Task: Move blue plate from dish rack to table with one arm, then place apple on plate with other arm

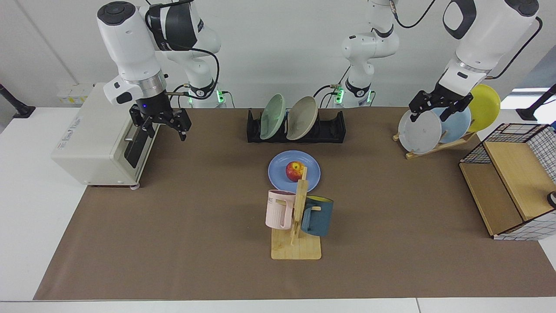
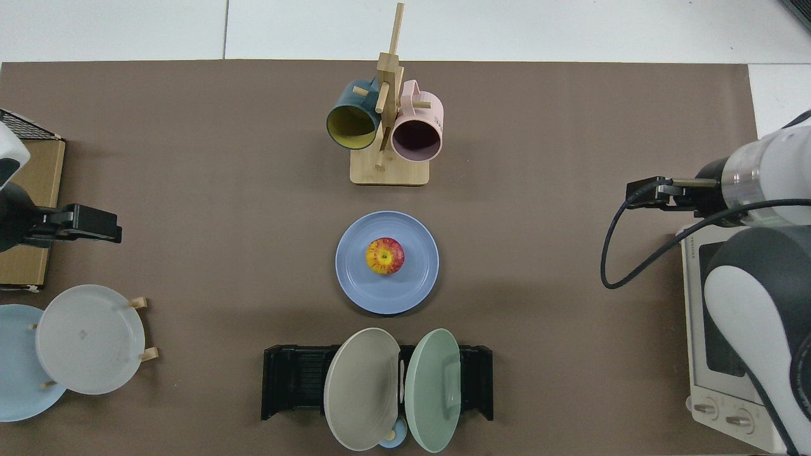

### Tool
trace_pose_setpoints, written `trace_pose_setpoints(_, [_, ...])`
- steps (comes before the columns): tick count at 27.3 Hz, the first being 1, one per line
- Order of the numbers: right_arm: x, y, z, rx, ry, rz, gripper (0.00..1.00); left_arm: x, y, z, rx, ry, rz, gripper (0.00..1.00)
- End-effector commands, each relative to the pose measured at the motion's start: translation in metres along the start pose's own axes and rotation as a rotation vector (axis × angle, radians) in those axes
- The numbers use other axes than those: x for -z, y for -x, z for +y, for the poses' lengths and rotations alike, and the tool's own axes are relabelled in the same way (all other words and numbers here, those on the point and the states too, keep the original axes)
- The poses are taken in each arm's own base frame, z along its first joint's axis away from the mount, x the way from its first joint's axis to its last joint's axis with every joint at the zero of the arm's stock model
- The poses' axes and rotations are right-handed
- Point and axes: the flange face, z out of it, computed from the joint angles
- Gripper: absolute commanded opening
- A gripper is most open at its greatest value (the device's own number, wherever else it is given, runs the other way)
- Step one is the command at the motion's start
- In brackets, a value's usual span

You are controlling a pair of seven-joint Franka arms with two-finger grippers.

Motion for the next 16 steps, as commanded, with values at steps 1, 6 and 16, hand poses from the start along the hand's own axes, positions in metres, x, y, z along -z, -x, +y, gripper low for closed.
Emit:
trace_pose_setpoints(1, [0.016, 0.007, 0.019, 0.037, 0.006, -0.004, 1.00, -0.004, 0.003, -0.002, -0.006, 0.000, 0.005, 1.00])
trace_pose_setpoints(6, [0.024, 0.009, 0.048, 0.131, -0.003, -0.019, 1.00, -0.006, 0.004, 0.000, -0.009, 0.000, -0.006, 1.00])
trace_pose_setpoints(16, [0.027, 0.014, 0.056, 0.192, -0.003, -0.039, 1.00, -0.007, 0.003, 0.001, -0.009, 0.002, -0.004, 1.00])
